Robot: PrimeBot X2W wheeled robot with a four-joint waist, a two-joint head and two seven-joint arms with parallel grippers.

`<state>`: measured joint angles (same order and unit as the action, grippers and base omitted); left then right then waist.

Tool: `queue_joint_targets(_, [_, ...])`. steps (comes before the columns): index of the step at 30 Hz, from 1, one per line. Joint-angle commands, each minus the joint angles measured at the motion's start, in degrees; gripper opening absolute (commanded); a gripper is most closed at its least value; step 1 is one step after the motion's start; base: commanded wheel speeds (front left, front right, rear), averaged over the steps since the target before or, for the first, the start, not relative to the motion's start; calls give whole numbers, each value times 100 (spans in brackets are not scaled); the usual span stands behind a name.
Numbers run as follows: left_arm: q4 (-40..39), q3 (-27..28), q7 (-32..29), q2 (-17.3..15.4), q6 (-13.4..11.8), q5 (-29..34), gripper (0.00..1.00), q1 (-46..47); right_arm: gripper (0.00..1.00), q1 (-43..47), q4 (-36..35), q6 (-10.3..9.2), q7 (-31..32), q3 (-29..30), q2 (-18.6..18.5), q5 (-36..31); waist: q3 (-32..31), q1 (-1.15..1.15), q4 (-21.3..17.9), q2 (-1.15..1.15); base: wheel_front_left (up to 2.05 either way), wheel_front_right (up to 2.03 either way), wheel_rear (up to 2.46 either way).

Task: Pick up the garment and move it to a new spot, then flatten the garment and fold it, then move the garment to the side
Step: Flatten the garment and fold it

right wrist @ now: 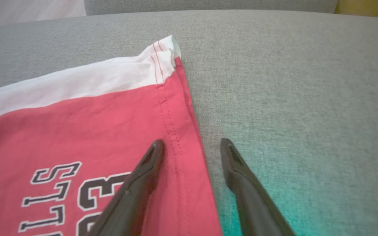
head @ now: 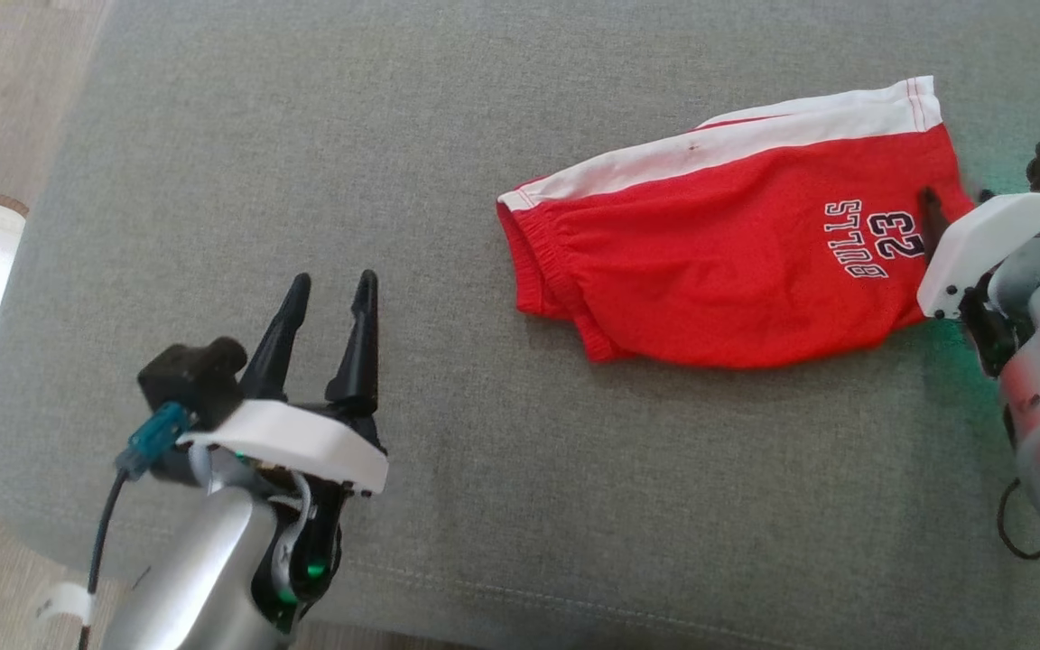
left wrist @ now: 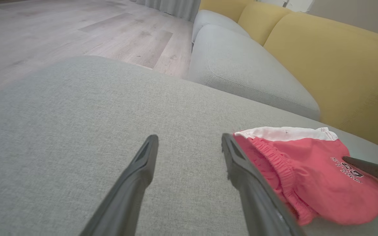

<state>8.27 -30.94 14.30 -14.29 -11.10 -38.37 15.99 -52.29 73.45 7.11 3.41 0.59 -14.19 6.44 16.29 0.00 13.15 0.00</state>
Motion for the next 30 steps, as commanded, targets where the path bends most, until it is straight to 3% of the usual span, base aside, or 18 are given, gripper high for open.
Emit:
queue_joint_targets(1, [-208, 278, 69, -112, 9, 62, 100, 70, 35, 44, -62, 37, 91, -163, 76, 96, -17, 0, -4, 0, 0, 0, 0])
queue_joint_targets(3, [-212, 339, 69, -99, 25, 98, 100, 26, 0, 75, -73, 37, 127, -254, 102, 184, -38, 0, -15, 0, 0, 0, 0])
queue_joint_targets(16, [-228, 544, 69, 0, 122, 374, 100, -116, 0, 410, -595, 37, -275, -718, 306, 999, -356, 0, -373, 0, 0, 0, 0])
queue_joint_targets(30, [-63, 644, 70, 116, 185, 413, 100, -485, 0, 1894, -1603, 37, -1081, -791, 489, 1997, -956, 0, -970, 0, 0, 0, 0])
